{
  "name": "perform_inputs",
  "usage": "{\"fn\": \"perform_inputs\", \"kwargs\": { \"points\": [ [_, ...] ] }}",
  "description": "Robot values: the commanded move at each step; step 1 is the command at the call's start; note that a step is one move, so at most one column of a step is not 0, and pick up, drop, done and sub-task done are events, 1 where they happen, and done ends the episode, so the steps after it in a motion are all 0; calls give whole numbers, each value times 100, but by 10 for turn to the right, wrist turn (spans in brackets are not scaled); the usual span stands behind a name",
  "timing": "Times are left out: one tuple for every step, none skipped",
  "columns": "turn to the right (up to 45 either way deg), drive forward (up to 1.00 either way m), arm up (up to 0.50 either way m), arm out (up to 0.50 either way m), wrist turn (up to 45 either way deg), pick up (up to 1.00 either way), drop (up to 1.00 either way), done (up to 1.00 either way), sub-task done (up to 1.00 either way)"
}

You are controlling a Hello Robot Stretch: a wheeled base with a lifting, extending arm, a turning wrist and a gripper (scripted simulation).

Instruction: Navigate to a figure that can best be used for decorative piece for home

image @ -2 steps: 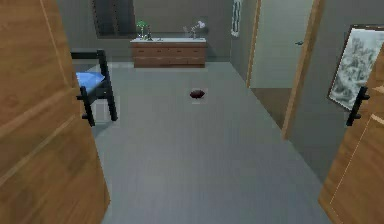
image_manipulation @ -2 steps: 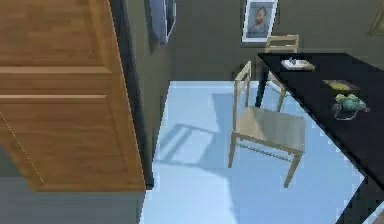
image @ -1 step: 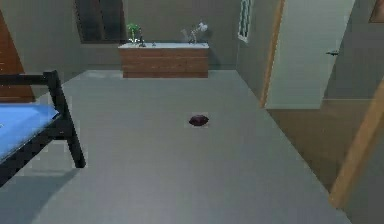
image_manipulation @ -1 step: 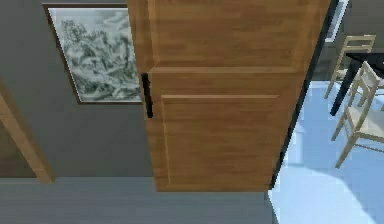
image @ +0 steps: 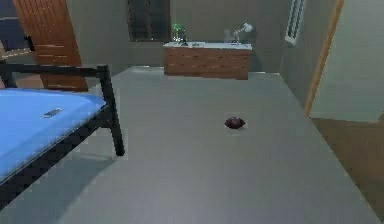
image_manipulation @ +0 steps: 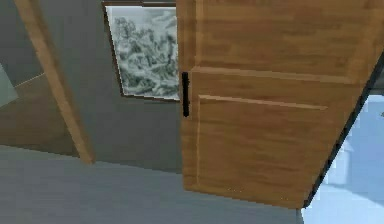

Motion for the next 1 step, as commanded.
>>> {"fn": "perform_inputs", "kwargs": {
  "points": [
    [0,60,0,0,0,0,0,0,0]
  ]
}}
